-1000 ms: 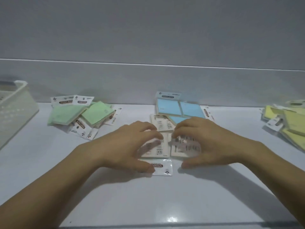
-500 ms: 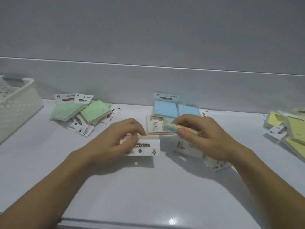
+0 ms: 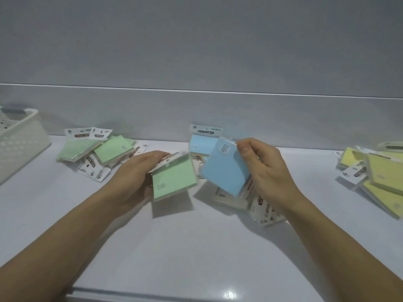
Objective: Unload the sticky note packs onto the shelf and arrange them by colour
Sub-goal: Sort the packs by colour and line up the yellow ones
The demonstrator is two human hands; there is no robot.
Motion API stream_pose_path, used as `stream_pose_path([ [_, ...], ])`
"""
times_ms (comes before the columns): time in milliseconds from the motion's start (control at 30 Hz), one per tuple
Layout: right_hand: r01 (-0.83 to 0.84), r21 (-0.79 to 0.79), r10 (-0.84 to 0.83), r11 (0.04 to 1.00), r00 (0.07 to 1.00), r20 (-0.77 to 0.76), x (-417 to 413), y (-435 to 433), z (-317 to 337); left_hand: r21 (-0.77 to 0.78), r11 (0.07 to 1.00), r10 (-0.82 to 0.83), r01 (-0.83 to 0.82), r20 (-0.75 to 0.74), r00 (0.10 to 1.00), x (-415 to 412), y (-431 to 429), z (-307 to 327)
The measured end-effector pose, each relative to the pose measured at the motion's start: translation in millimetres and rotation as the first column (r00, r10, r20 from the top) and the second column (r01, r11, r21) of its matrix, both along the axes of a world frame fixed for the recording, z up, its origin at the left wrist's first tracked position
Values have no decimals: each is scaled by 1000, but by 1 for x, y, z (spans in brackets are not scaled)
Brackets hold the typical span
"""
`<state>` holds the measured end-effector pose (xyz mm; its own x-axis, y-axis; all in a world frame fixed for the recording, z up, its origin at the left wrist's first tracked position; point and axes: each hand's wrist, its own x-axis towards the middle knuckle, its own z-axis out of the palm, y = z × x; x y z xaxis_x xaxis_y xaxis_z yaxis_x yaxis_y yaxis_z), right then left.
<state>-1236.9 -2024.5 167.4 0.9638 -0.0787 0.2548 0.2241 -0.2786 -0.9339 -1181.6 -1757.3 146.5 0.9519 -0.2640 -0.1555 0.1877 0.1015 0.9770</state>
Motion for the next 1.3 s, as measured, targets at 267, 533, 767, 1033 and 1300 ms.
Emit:
stream_pose_path([
  [267, 211, 268, -134, 940, 951, -278, 4, -22, 10, -204, 962, -203, 181, -92, 975, 11, -11, -1],
  [533, 192, 130, -132, 973, 920, -370, 34, -31, 17, -34, 997, 67, -62, 143, 988, 10, -5, -14],
  [767, 85, -295, -180, 952, 932, -313, 64, -28, 17, 32, 999, -4, -3, 190, 982, -2, -10, -7],
  [1033, -192, -718, 105, 669, 981, -164, -14, -33, 5, 65, 997, -46, 34, 194, 980, -3, -12, -7],
  [1300, -124, -785, 193, 607, 981, -7, -35, -33, 4, 80, 995, -65, 52, 178, 982, -6, -7, -10],
])
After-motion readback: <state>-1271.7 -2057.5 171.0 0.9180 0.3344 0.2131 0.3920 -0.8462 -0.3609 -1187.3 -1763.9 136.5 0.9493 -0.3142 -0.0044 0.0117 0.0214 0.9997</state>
